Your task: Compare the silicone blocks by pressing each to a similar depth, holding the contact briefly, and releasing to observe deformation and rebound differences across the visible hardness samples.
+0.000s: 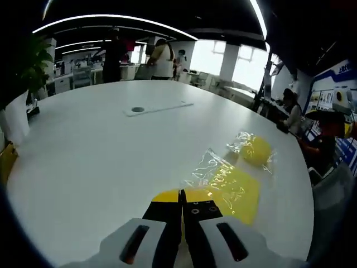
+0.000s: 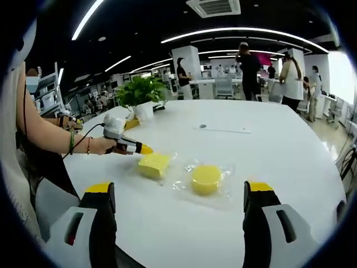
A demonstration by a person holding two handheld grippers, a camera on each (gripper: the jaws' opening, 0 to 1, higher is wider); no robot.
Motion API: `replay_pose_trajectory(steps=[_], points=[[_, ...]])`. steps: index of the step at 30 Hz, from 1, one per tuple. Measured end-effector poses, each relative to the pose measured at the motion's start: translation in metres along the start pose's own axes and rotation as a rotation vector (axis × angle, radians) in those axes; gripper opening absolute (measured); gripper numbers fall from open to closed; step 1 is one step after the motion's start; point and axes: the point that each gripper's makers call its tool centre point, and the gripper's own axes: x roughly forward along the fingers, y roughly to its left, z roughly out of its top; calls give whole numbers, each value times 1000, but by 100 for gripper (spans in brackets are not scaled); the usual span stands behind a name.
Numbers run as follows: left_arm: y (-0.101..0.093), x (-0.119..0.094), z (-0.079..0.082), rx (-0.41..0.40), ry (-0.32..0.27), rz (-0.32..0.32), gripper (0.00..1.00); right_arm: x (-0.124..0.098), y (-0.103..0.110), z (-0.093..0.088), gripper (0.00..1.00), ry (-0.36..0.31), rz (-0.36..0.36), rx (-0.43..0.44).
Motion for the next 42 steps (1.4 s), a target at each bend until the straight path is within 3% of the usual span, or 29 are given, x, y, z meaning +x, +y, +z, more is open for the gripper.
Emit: replay_pose_trajectory(steps=[10, 15, 20, 23, 28, 42], points=[[0, -4, 1, 33, -5, 14, 1, 2, 2, -1, 84, 4, 13, -12], [4, -12, 5, 97, 5, 57, 21, -1, 5, 0, 86, -8, 23, -9], [-2, -25, 13, 102, -10, 74, 26, -6, 7, -3, 87, -8, 23, -33], [-17, -36, 18, 83, -23, 57, 29, -8, 8, -4, 89, -11, 34, -30], [-47, -62, 29, 123, -55, 38, 35, -9, 12, -7, 89, -7, 49, -52], [-118, -127, 56, 70, -191, -8, 53, -32, 20, 7, 81, -97, 126, -55]])
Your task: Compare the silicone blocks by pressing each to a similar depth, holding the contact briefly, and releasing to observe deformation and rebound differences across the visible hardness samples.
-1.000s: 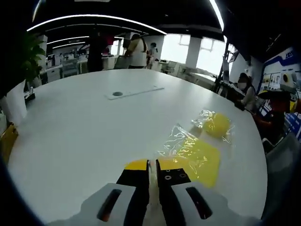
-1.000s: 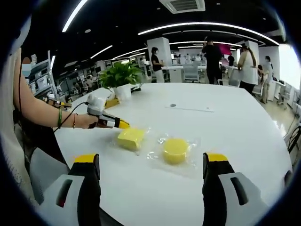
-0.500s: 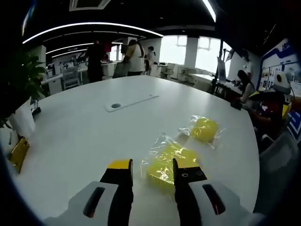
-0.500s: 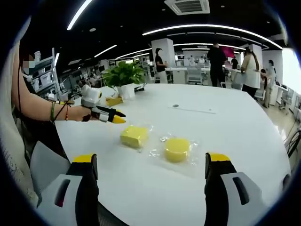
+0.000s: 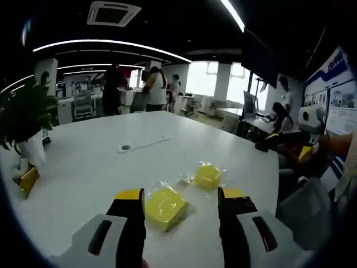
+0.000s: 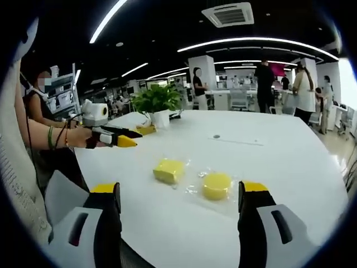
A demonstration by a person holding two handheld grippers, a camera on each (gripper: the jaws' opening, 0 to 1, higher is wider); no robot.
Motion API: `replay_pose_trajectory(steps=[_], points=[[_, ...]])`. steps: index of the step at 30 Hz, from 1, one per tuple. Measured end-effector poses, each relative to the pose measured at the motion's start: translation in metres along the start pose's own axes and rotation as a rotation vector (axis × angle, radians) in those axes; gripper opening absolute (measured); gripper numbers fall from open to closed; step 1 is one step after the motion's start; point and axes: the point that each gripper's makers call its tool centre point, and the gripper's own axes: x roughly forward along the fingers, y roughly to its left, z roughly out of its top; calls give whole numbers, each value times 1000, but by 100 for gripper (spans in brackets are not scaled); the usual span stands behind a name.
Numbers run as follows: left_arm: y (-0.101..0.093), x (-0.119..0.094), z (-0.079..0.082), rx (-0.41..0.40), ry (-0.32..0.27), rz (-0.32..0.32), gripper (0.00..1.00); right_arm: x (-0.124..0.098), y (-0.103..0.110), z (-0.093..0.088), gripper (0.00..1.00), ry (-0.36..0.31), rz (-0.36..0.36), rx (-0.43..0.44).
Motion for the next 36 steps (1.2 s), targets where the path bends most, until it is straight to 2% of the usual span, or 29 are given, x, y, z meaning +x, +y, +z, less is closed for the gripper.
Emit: replay_pose_trajectory(steps=[4, 9, 16, 24, 28, 29, 30, 32, 33, 34, 36], points=[[-20, -17, 5, -37, -48, -20, 57, -10, 5, 0, 83, -25, 26, 49], [-35, -38, -4, -47, -48, -13, 58, -22, 7, -4, 84, -41, 31, 94], [-46, -57, -24, -83, -9, 4, 62, -34, 7, -14, 85, -28, 27, 116], [-53, -61, -34, -102, 42, 10, 67, -41, 7, -19, 85, -31, 21, 120], [-64, -53, -32, -226, 62, -37, 69, -44, 5, -17, 85, -48, 17, 129], [-68, -50, -28, -279, 59, -59, 69, -44, 4, -18, 85, -45, 15, 125], [-69, -48, -22, -298, 37, -70, 69, -44, 3, -18, 85, -44, 15, 122], [-69, -45, -18, -344, 40, -74, 70, -45, 0, -18, 86, -44, 16, 120], [-69, -42, -8, -381, 11, -81, 69, -47, -2, -16, 85, -47, 16, 117], [-68, -39, -4, -426, 17, -79, 69, -47, -3, -16, 85, -49, 15, 113], [-67, -33, 8, -487, -5, -87, 68, -48, -7, -14, 85, -54, 14, 109]])
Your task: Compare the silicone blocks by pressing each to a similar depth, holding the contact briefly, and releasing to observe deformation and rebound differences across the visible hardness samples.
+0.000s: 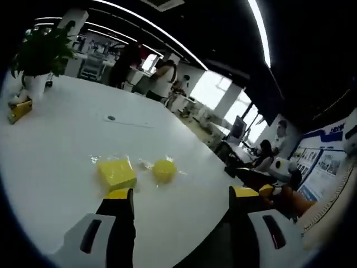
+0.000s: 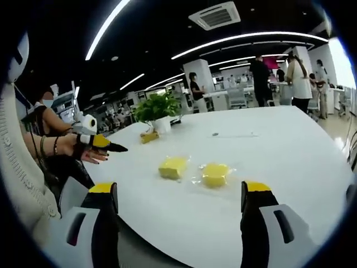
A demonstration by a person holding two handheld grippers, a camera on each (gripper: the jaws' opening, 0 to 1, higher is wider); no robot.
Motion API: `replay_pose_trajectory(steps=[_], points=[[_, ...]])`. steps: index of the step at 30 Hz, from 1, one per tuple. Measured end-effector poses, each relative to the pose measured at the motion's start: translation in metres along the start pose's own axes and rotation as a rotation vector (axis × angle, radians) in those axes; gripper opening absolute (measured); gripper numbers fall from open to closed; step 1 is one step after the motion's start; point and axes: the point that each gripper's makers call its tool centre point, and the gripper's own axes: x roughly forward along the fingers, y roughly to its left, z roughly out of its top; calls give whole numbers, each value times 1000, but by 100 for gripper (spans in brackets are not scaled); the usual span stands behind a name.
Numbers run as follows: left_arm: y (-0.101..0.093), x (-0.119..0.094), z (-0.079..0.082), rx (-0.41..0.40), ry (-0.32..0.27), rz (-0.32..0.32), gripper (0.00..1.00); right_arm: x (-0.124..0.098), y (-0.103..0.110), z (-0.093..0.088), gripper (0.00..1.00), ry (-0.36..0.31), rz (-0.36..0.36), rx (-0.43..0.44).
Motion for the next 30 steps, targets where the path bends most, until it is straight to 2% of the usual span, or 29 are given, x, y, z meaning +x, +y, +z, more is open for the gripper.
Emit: replay_pose_trajectory(steps=[3, 7, 9, 11, 12, 15, 16, 19, 22, 24, 25, 30], points=[[-3, 10, 10, -39, -4, -12, 66, -1, -4, 5, 85, -12, -5, -7], [-6, 31, 18, -24, 18, 5, 67, -2, -13, 15, 85, -43, -28, -34], [-10, 44, 22, -59, 21, -12, 67, -2, -17, 20, 85, -54, -31, -27], [-17, 59, 26, -166, 20, -39, 67, -2, -21, 22, 85, -56, -32, -28], [-19, 65, 26, -190, 33, -48, 67, -1, -24, 22, 85, -56, -33, -29], [-23, 92, 44, -339, -10, -76, 66, 0, -29, 23, 85, -58, -31, -19], [-23, 98, 47, -356, -18, -79, 66, 0, -30, 22, 84, -57, -32, -18], [-17, 121, 50, -334, -10, -65, 67, 3, -35, 18, 84, -48, -32, -5], [-8, 141, 43, -327, 28, -51, 67, 6, -39, 13, 84, -37, -34, 9], [3, 152, 40, -369, 30, -29, 67, 8, -42, 9, 84, -29, -34, 21], [10, 158, 40, -425, 23, -21, 67, 9, -43, 8, 84, -26, -35, 25], [42, 174, 38, -545, -6, 30, 66, 13, -54, 1, 83, -5, -50, 46]])
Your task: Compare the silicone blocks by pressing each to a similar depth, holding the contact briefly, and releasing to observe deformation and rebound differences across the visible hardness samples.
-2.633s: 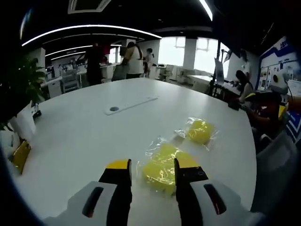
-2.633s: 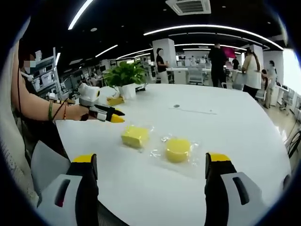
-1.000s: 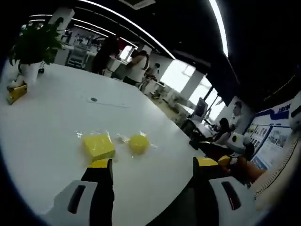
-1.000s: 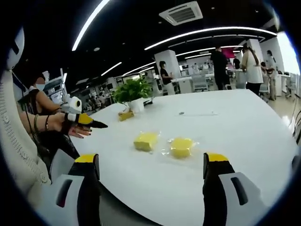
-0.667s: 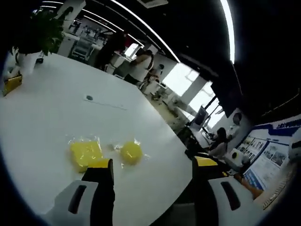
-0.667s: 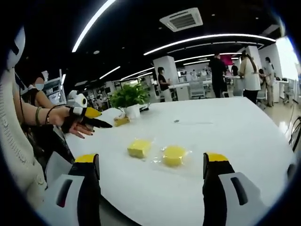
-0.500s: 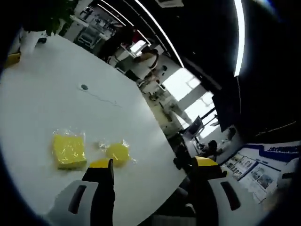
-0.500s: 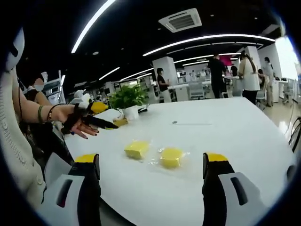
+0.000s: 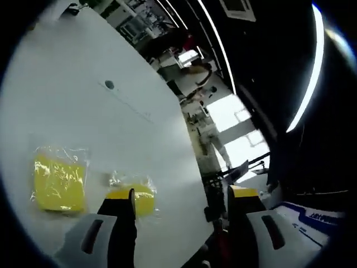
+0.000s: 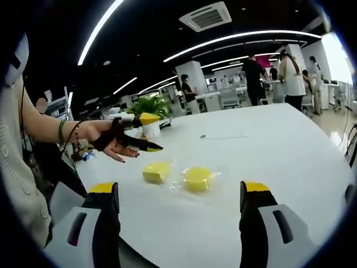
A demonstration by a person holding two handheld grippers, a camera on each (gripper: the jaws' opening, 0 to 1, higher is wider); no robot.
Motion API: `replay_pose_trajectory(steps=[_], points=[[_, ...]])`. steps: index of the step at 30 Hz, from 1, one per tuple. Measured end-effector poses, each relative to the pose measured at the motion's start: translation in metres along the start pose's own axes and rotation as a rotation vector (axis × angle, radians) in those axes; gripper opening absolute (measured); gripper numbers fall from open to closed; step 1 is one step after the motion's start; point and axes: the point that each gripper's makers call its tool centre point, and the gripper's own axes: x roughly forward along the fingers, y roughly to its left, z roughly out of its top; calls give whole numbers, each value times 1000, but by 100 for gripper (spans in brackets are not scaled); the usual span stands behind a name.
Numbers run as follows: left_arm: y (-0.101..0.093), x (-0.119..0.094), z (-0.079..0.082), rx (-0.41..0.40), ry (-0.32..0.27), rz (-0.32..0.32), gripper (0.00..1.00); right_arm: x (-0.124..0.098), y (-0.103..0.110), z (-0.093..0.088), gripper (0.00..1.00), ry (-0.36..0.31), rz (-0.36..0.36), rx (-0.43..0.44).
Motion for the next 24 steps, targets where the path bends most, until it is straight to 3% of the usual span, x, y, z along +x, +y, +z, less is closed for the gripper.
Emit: replay_pose_trajectory(steps=[4, 9, 18, 24], points=[[21, 8, 4, -51, -9, 37, 66, 3, -5, -3, 83, 11, -8, 11], [32, 21, -2, -91, 12, 32, 64, 9, -8, -16, 82, 49, -15, 22], [69, 48, -20, -75, 83, 117, 71, 18, -11, -27, 82, 77, -14, 60], [82, 64, -25, -95, 97, 127, 67, 20, -20, -30, 81, 89, -29, 73]])
